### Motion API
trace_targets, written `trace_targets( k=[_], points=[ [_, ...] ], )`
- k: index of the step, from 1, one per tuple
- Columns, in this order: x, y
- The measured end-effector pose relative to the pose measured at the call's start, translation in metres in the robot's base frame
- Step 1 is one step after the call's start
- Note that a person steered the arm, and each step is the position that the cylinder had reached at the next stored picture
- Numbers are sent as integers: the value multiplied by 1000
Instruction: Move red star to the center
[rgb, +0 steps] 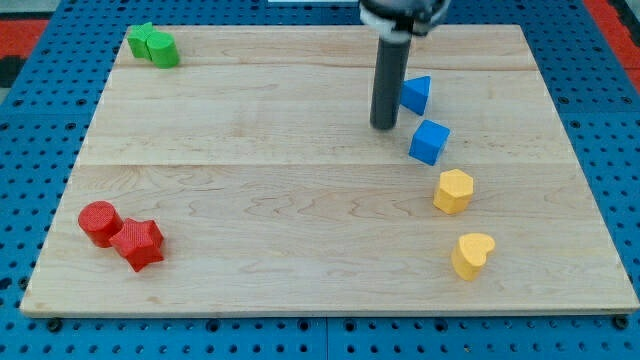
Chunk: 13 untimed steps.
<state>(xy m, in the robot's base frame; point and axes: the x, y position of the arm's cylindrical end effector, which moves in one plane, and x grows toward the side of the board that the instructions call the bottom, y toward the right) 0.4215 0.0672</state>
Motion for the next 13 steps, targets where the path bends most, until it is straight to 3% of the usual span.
trace_targets(
  k=[1, 2, 3, 5, 6, 7, 8, 9, 10, 11, 12, 13],
  points=[
    [124, -15],
    [163, -123],
    [164, -218],
    [122, -257],
    [134, -288],
    [88, -345],
    [52, -250],
    [40, -199],
    [69, -275],
    [131, -213],
    [74, -179],
    [6, -206]
  ],
)
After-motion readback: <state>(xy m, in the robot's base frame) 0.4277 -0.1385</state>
